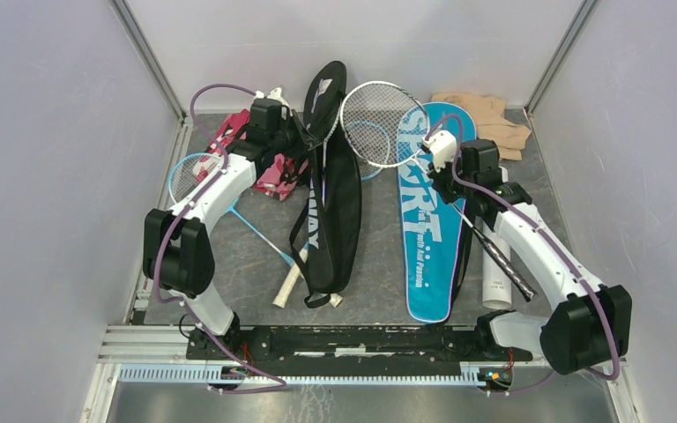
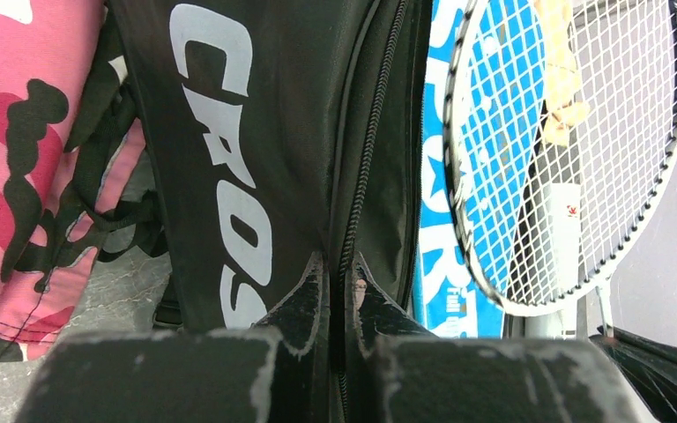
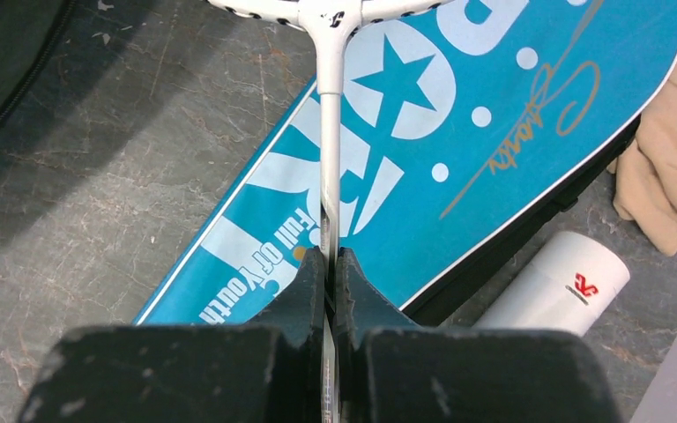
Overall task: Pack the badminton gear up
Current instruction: Place the racket in the racket bag.
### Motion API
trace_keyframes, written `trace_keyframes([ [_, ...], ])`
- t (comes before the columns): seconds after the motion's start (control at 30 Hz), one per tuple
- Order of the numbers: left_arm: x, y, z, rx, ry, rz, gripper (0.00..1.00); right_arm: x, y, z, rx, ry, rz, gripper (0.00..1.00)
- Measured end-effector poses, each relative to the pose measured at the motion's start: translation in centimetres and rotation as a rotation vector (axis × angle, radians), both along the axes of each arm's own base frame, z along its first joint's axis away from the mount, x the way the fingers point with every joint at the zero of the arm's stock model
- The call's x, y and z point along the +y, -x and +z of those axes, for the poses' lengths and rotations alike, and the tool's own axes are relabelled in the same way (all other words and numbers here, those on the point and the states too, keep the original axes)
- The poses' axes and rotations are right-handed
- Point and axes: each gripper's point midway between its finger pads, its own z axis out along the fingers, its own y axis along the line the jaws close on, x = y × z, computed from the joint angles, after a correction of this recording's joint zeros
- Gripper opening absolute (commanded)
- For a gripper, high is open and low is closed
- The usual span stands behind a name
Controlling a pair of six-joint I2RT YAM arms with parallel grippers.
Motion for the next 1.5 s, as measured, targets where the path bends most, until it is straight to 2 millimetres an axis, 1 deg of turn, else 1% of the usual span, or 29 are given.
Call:
trace_keyframes([
  [0.13, -0.3, 0.0, -0.2, 0.007, 0.011, -0.008, 0.02, 1.0, 0.6, 0.2, -0.014, 0.014, 0.043, 0.00],
  [0.37, -0.9, 0.0, 0.2, -0.002, 0.032, -0.020, 0.02, 2.3, 1.8, -1.0, 0.008, 0.057, 0.083, 0.00],
  [0.5, -1.4, 0.1, 0.4, -0.004, 0.048, -0.032, 0.02, 3.0, 2.0, -1.4, 0.014, 0.079, 0.095, 0.00],
  [0.63, -2.1, 0.2, 0.8, -0.020, 0.057, -0.050, 0.02, 3.7, 2.2, -2.1, 0.022, 0.108, 0.106, 0.00],
  [0.77, -3.2, 0.6, 1.0, -0.032, 0.061, -0.071, 0.02, 4.5, 2.4, -3.4, 0.048, 0.147, 0.118, 0.00],
  [0.9, -4.4, 1.2, 0.6, -0.037, 0.066, -0.102, 0.02, 5.3, 2.5, -4.3, 0.071, 0.169, 0.128, 0.00],
  [1.13, -6.6, 3.2, -1.3, -0.013, 0.101, -0.193, 0.02, 9.0, 1.5, -4.3, 0.100, 0.147, 0.158, 0.00],
  [1.27, -7.2, 3.6, -1.7, -0.008, 0.145, -0.211, 0.02, 11.0, 0.5, -4.6, 0.138, 0.092, 0.155, 0.00],
  [1.5, -8.2, 3.9, -2.5, 0.032, 0.258, -0.221, 0.02, 15.0, -1.8, -5.9, 0.221, -0.042, 0.135, 0.01],
])
